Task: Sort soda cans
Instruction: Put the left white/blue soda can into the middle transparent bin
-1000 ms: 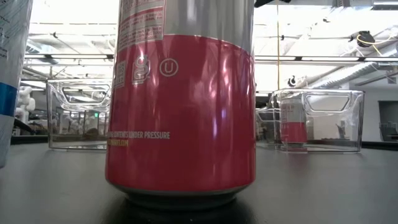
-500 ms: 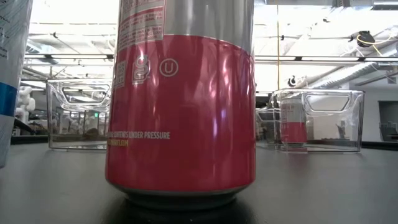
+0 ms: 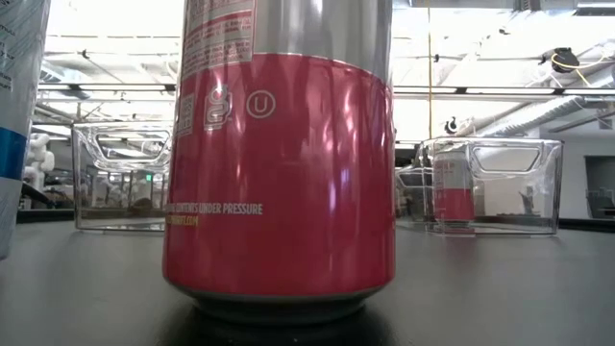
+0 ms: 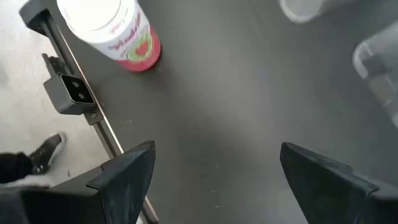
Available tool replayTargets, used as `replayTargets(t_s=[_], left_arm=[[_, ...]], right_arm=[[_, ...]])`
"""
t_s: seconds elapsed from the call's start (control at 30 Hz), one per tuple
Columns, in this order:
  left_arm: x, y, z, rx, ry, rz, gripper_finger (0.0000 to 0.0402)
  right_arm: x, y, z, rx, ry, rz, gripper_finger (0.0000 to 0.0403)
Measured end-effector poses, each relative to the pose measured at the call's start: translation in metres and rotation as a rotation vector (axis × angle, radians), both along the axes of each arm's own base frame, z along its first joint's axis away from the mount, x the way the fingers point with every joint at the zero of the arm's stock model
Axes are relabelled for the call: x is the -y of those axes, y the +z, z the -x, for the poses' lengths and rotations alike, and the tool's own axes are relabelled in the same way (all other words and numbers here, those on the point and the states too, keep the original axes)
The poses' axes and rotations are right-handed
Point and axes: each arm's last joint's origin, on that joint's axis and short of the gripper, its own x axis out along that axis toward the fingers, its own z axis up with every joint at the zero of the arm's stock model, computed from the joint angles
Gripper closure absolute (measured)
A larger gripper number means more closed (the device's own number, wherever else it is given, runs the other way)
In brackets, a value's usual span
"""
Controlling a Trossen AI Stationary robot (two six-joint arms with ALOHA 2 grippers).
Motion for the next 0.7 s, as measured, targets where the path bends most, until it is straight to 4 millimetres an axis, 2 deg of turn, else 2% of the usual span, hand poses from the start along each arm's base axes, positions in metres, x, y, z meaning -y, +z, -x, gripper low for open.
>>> replayTargets(t_s=[0.3,0.5,0.7], left_arm=[[0.005,0.01,-0.004,-0.081,-0.061,0.105,0.0007],[0.004,0.038,-0.019,-0.096,-0.142,0.138,0.0007],[-0.002,0.067,-0.033,-0.102,-0.185,0.186,0.0007]], right_arm=[[-0.033,-0.035,0.004,-0.008,-0.102,0.013,0.0064],[-0.044,-0.044,0.003,0.006,-0.093,-0.007,0.0064],[-0.048,-0.043,0.006,0.083,-0.117,0.024,0.0064]])
